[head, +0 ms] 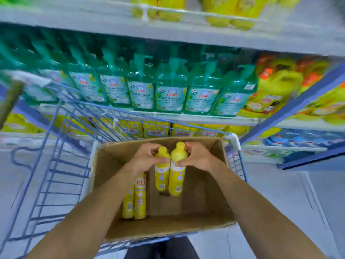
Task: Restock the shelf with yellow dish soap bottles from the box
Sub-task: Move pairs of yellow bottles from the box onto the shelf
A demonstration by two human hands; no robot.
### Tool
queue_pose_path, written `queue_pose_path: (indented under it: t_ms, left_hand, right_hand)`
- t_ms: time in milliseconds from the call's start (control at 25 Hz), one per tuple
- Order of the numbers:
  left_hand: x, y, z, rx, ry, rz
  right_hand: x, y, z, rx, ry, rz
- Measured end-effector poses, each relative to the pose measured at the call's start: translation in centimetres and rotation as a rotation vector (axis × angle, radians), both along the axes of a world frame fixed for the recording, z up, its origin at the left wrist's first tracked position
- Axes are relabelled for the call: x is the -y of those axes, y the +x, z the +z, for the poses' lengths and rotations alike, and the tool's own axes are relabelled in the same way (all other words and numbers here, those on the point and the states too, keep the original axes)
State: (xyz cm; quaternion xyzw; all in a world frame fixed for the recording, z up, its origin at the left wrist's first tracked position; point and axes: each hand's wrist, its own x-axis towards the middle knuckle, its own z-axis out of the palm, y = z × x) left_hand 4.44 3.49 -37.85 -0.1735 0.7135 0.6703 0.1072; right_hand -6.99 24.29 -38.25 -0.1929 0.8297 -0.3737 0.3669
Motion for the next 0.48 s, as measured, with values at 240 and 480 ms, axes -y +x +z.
queue_pose_path:
  t_ms: [240, 480]
  left_hand:
    - [-0.7, -4.2, 18.9, -0.280, -0.122, 0.035]
    - [-3.1, -7.7, 35.3, -0.575, -0.130, 0.015]
  right_hand:
    - [-1.5, -2.8, 20.2, -0.186, -0.246, -0.052]
    - [-3.9, -4.1, 37.4, -0.340, -0.458, -0.084]
